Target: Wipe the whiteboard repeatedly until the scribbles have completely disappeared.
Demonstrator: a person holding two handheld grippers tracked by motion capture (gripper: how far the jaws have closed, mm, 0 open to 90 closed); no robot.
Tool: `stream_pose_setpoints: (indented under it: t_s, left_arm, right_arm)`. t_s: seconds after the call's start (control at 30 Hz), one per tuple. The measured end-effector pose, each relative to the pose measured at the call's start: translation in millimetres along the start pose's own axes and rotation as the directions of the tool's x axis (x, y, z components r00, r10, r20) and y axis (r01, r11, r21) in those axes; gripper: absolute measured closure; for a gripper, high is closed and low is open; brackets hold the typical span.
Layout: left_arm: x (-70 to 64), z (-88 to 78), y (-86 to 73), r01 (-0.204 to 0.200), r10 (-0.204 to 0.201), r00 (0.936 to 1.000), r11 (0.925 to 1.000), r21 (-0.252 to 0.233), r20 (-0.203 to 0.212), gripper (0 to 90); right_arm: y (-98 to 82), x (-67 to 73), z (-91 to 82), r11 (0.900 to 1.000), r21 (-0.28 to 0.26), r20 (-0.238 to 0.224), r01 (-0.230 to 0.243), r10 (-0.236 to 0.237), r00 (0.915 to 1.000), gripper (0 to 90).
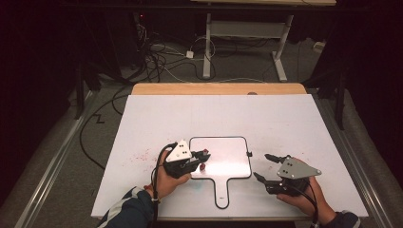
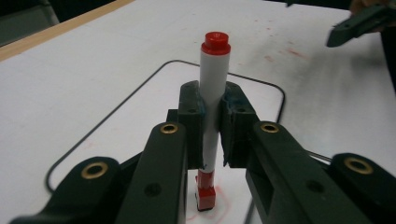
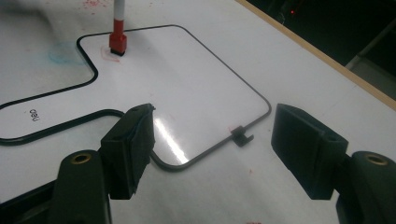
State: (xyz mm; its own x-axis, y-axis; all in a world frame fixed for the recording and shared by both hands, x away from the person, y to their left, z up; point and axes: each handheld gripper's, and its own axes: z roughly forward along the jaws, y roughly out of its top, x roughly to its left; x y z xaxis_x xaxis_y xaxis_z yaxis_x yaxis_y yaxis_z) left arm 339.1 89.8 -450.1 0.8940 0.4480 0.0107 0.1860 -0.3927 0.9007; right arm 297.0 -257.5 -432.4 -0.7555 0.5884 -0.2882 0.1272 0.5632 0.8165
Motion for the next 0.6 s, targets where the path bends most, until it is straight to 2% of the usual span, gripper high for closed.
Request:
stream_pose_setpoints:
  t_s: [0.07, 0.13, 0.17, 0.23, 0.33, 0.4, 0.43, 0.6]
  left_arm:
    - [-3.9, -0.1, 0.7, -0.008, 0.008, 0.9999, 1.0, 0.005, 0.009, 78.2]
    - [-3.9, -1.9, 1.1, -0.017, 0.017, 0.9998, 0.9997, 0.015, -0.004, 78.3]
    - [-2.5, -2.8, 0.9, -0.02, 0.02, 0.9996, 0.9996, 0.019, -0.017, 78.3]
    - [3.8, -5.8, 0.3, -0.027, 0.029, 0.9966, 0.9991, 0.031, -0.077, 78.3]
    - [19.2, -10.8, -4.9, 0.03, -0.028, 0.9947, 0.9995, 0.01, -0.099, 78.3]
    - [20.4, -11.9, -6.2, 0.038, -0.037, 0.9952, 0.9993, 0.003, -0.091, 78.3]
    - [18.5, -12.1, -6.0, 0.029, -0.028, 0.9955, 0.9996, 0.007, -0.091, 78.3]
    - [3.0, -11.4, -6.6, 0.034, -0.034, 0.9992, 0.9994, -0.003, -0.019, 78.3]
  right_arm:
    - [-0.1, -0.2, 0.1, 1.0, 0.001, -0.003, -0.001, 0.001, 1.0, 30.8]
    - [-0.1, 0.4, 0.1, 1.0, 0.002, -0.002, 0.004, -0.004, 1.0, 30.8]
    - [0.0, 0.8, -0.2, 1.0, 0.002, -0.003, 0.006, -0.006, 1.0, 30.7]
    - [0.2, 0.6, -0.7, 1.0, -0.002, 0.001, 0.007, -0.007, 1.0, 30.8]
    - [0.0, -0.4, -1.4, 1.0, -0.008, 0.002, -0.001, 0.001, 1.0, 30.8]
    - [-0.1, -0.6, -1.2, 1.0, -0.006, 0.004, -0.004, 0.004, 1.0, 30.7]
    - [-0.1, -0.5, -1.1, 1.0, -0.006, 0.004, -0.004, 0.004, 1.0, 30.8]
    - [-0.4, -0.2, 0.1, 1.0, -0.001, 0.001, -0.002, 0.002, 1.0, 30.8]
